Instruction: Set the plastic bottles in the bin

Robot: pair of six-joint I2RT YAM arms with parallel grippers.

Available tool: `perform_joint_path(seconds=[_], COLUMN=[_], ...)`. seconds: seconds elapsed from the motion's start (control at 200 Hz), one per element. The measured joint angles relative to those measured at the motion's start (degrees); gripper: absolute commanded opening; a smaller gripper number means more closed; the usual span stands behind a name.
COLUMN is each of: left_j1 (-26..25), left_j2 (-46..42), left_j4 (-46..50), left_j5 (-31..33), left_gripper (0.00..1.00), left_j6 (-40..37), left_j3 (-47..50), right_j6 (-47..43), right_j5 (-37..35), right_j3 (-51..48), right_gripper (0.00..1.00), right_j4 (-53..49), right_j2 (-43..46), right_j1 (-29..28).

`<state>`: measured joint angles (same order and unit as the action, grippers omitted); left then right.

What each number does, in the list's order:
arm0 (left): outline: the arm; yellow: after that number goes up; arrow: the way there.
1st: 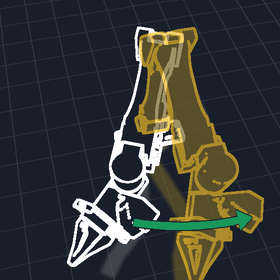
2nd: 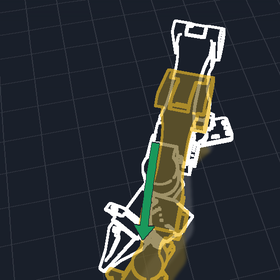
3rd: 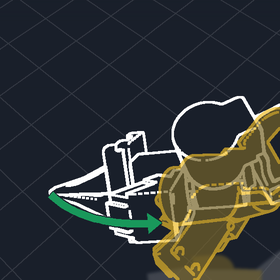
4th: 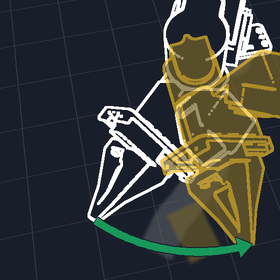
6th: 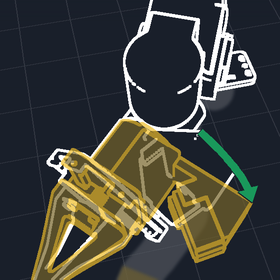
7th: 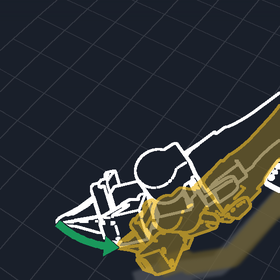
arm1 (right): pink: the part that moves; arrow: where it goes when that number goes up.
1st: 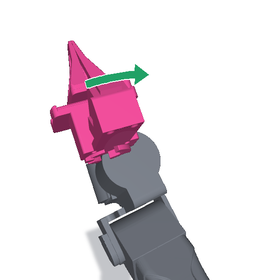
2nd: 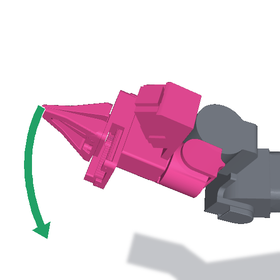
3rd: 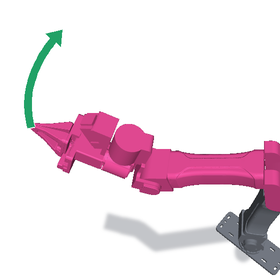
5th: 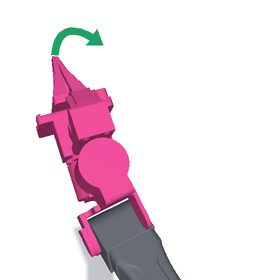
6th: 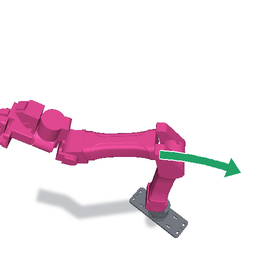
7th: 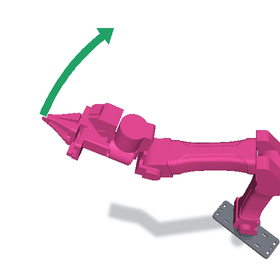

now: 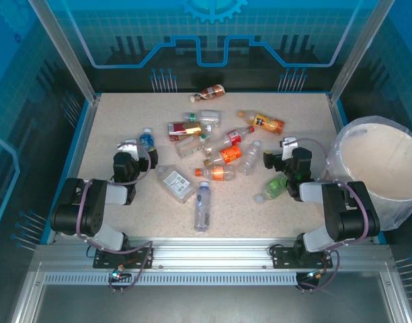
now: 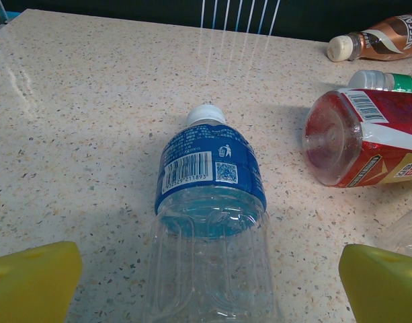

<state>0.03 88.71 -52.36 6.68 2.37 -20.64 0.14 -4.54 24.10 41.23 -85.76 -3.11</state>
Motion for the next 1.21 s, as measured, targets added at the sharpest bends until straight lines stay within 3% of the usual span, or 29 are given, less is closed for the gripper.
perform_joint_path(seconds=[0.535, 0.725, 0.855, 1.025, 1.205], left_j1=[-0.04, -1.46, -2.25, -3.19, -3.21], left_j2=[-0.70, -13.64, -22.40, -28.89, -33.38], left_j4=[0.44, 9.60, 19.65, 38.32, 52.04], left_j5=[0.04, 3.28, 6.03, 7.74, 4.26], left_gripper=[0.99, 0.99, 0.99, 0.99, 0.99], left_j6=[0.00, 0.33, 5.99, 19.28, 30.73], left_j3=[0.02, -0.35, -3.91, -11.50, -13.05], right_j6=[-0.09, 0.44, 3.96, 20.02, 38.27], right_j5=[-0.26, -2.64, -4.20, -10.67, -14.60], right_j3=[0.52, 9.77, 19.26, 30.03, 31.34], right_gripper=[1.00, 1.00, 1.00, 1.00, 1.00], right_j4=[-1.97, -19.08, -30.64, -51.10, -69.16], right_j2=[0.59, 8.15, 10.49, 10.58, 12.81], right_j1=[-0.33, -4.44, -8.35, -12.33, -12.22])
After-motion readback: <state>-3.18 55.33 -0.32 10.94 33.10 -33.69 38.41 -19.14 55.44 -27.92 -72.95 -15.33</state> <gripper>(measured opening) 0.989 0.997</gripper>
